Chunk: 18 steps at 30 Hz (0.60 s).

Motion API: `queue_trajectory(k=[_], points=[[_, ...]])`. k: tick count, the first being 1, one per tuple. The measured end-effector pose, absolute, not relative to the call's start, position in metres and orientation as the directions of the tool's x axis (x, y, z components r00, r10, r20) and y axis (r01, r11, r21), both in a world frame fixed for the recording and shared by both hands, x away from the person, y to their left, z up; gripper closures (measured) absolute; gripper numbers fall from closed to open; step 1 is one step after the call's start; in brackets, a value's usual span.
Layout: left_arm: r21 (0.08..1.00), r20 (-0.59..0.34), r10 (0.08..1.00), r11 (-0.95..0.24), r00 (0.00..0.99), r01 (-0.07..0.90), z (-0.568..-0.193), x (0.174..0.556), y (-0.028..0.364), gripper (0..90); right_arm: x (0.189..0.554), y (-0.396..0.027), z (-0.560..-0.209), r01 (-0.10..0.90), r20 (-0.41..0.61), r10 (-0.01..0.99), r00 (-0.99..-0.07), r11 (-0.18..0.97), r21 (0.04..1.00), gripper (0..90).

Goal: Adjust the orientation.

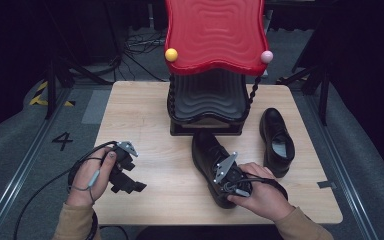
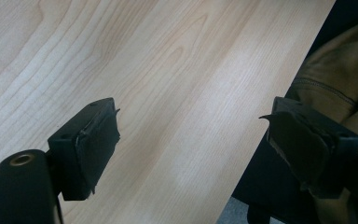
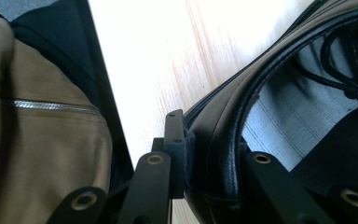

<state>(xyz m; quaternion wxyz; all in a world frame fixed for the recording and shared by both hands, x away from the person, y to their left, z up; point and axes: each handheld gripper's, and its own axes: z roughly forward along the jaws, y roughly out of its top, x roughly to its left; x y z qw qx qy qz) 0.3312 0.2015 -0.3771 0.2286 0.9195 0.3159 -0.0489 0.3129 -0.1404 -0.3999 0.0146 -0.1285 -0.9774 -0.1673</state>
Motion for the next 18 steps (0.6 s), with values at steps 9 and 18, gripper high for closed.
queue_trajectory(k=[9, 18], points=[[0.390, -0.234, 0.547, -0.705, 0.804, 0.593, -0.377, 0.338, 0.195, 17.0, 0.307, -0.135, -0.415, 0.294, 0.082, 0.283, -0.956, 0.900, 0.320, 75.6], [0.388, -0.240, 0.547, -0.703, 0.802, 0.596, -0.378, 0.337, 0.197, 17.0, 0.311, -0.143, -0.405, 0.334, 0.142, 0.302, -0.943, 0.862, 0.381, 60.3]])
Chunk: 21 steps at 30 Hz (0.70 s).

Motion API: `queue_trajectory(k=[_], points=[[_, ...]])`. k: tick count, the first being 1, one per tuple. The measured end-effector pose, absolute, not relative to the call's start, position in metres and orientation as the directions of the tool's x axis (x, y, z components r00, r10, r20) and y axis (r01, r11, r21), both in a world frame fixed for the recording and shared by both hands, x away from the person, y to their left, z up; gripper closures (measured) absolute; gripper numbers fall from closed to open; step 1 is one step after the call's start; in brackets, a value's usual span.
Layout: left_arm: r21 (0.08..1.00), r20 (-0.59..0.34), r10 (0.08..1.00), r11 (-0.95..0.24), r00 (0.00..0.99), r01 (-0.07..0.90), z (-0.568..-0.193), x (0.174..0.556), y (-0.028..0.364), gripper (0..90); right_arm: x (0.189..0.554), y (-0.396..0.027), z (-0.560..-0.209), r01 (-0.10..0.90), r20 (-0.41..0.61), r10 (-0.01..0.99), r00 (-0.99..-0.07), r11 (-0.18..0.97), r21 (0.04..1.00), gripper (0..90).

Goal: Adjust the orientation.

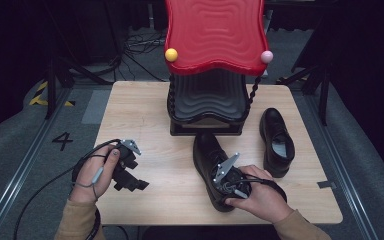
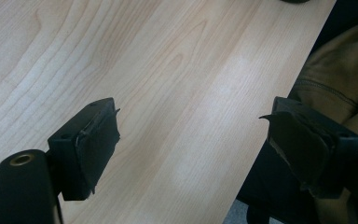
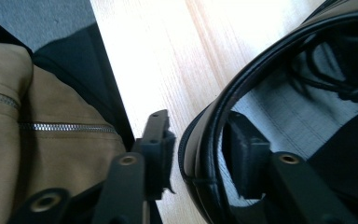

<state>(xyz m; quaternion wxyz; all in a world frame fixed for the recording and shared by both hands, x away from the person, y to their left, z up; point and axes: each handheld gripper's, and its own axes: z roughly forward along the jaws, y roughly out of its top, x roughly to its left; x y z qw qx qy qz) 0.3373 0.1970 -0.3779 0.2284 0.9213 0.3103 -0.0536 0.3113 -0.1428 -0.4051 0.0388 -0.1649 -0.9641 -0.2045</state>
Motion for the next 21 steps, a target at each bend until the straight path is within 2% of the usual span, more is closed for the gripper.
queue_trajectory(k=[1, 5, 10, 21], points=[[0.388, -0.239, 0.546, -0.704, 0.803, 0.595, -0.378, 0.338, 0.197, 17.0, 0.312, -0.146, -0.399, 0.346, 0.146, 0.314, -0.938, 0.851, 0.396, 56.7], [0.393, -0.240, 0.543, -0.703, 0.804, 0.592, -0.378, 0.339, 0.196, 17.0, 0.313, -0.156, -0.383, 0.360, 0.141, 0.333, -0.932, 0.819, 0.447, 54.7], [0.389, -0.237, 0.535, -0.713, 0.811, 0.584, -0.378, 0.342, 0.193, 17.0, 0.315, -0.172, -0.368, 0.378, 0.130, 0.363, -0.923, 0.784, 0.492, 53.8], [0.387, -0.237, 0.537, -0.713, 0.810, 0.585, -0.378, 0.342, 0.192, 17.0, 0.342, -0.226, -0.340, 0.465, 0.066, 0.518, -0.853, 0.696, 0.548, 53.8]])
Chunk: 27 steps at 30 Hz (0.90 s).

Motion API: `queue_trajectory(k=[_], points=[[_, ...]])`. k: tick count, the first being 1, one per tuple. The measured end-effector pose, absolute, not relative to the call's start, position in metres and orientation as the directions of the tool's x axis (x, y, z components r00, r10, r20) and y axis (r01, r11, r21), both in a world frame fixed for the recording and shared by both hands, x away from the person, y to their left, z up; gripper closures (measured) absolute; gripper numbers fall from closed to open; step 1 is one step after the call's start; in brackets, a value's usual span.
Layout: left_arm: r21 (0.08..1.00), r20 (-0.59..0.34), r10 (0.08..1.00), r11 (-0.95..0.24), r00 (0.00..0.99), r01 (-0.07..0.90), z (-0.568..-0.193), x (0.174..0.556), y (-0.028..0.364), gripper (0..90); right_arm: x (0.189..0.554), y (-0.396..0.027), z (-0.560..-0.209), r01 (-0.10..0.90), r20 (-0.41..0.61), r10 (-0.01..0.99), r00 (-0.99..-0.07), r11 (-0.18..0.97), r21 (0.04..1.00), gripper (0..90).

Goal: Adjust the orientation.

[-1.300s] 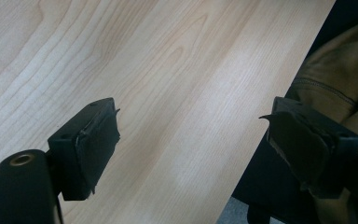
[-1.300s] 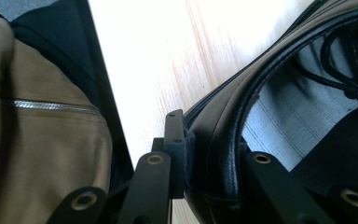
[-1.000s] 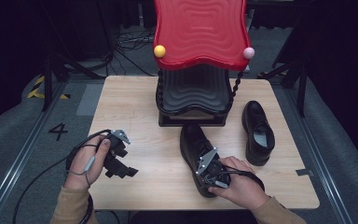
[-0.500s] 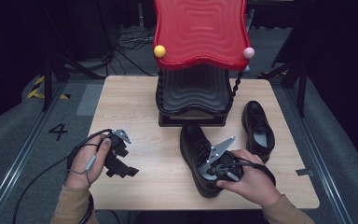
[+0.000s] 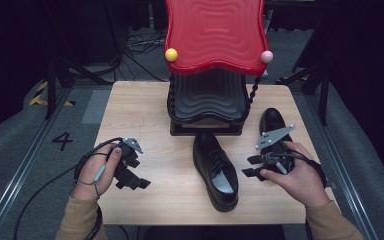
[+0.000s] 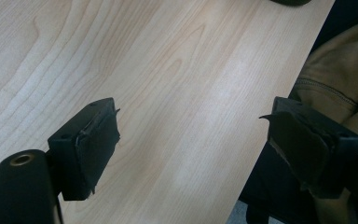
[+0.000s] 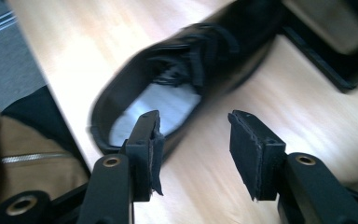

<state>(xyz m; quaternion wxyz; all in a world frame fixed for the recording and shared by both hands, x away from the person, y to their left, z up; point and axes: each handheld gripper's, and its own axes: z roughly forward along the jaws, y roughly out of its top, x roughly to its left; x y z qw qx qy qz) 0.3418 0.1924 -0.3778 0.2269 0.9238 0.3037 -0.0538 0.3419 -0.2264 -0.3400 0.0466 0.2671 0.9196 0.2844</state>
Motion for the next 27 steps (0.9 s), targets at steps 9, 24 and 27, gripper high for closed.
queue_trajectory(k=[9, 24, 27], points=[[0.386, -0.239, 0.537, -0.712, 0.809, 0.587, -0.378, 0.341, 0.193, 17.0, 0.372, -0.268, -0.345, 0.592, 0.052, 0.671, -0.739, 0.610, 0.526, 50.3], [0.389, -0.238, 0.542, -0.707, 0.806, 0.590, -0.377, 0.341, 0.194, 17.0, 0.409, -0.308, -0.397, 0.782, 0.115, 0.805, -0.583, 0.516, 0.350, 45.7], [0.385, -0.236, 0.539, -0.713, 0.809, 0.587, -0.378, 0.341, 0.194, 17.0, 0.413, -0.306, -0.406, 0.794, 0.127, 0.807, -0.577, 0.518, 0.318, 47.2]])
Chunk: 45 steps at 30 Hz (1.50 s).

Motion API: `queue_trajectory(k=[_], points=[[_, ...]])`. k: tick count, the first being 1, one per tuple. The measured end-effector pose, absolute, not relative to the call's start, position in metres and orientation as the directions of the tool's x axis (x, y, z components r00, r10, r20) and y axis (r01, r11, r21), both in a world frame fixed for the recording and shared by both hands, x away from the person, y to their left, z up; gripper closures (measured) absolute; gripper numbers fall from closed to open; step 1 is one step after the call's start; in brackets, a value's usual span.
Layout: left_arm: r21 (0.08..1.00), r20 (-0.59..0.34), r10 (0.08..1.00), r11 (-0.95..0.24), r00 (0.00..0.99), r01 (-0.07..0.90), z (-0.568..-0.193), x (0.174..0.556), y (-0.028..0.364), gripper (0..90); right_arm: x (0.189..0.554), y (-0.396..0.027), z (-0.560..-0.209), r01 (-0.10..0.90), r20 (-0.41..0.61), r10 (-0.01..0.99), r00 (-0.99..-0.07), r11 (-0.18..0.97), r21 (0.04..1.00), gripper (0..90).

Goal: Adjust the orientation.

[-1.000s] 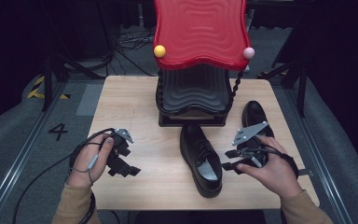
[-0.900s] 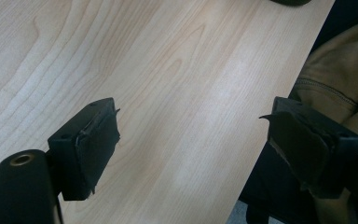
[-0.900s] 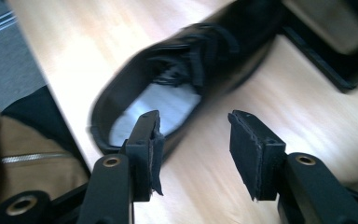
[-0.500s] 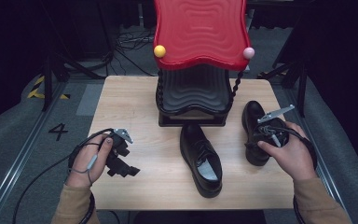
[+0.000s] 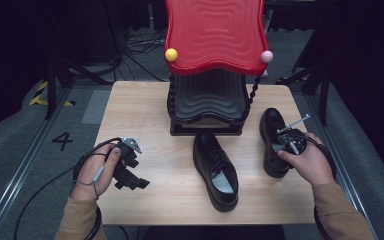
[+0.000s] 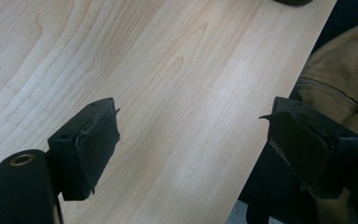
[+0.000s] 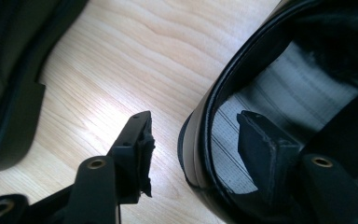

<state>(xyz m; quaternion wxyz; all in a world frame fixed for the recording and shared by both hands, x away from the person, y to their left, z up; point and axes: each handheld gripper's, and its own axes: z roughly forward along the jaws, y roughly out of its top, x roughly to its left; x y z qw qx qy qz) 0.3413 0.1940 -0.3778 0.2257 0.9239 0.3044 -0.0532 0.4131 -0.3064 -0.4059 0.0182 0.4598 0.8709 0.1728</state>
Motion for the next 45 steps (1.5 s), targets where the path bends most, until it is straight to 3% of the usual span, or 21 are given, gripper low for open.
queue_trajectory(k=[3, 5, 7, 13, 30, 45], points=[[0.386, -0.239, 0.538, -0.711, 0.808, 0.588, -0.378, 0.341, 0.194, 17.0, 0.415, -0.305, -0.410, 0.797, 0.125, 0.805, -0.580, 0.528, 0.293, 51.1], [0.385, -0.238, 0.540, -0.711, 0.807, 0.589, -0.378, 0.341, 0.194, 17.0, 0.417, -0.303, -0.414, 0.800, 0.122, 0.803, -0.583, 0.541, 0.259, 65.7], [0.389, -0.241, 0.540, -0.707, 0.806, 0.590, -0.378, 0.341, 0.195, 17.0, 0.418, -0.301, -0.417, 0.803, 0.120, 0.803, -0.584, 0.549, 0.230, 73.0], [0.389, -0.240, 0.536, -0.710, 0.809, 0.586, -0.377, 0.341, 0.194, 17.0, 0.423, -0.302, -0.426, 0.823, 0.195, 0.801, -0.566, 0.538, 0.182, 82.1], [0.388, -0.241, 0.537, -0.710, 0.808, 0.588, -0.378, 0.341, 0.195, 17.1, 0.417, -0.300, -0.423, 0.762, 0.131, 0.757, -0.641, 0.604, 0.234, 82.3], [0.389, -0.238, 0.536, -0.711, 0.810, 0.585, -0.377, 0.341, 0.193, 17.0, 0.365, -0.278, -0.381, 0.628, 0.078, 0.633, -0.770, 0.732, 0.263, 80.1]])
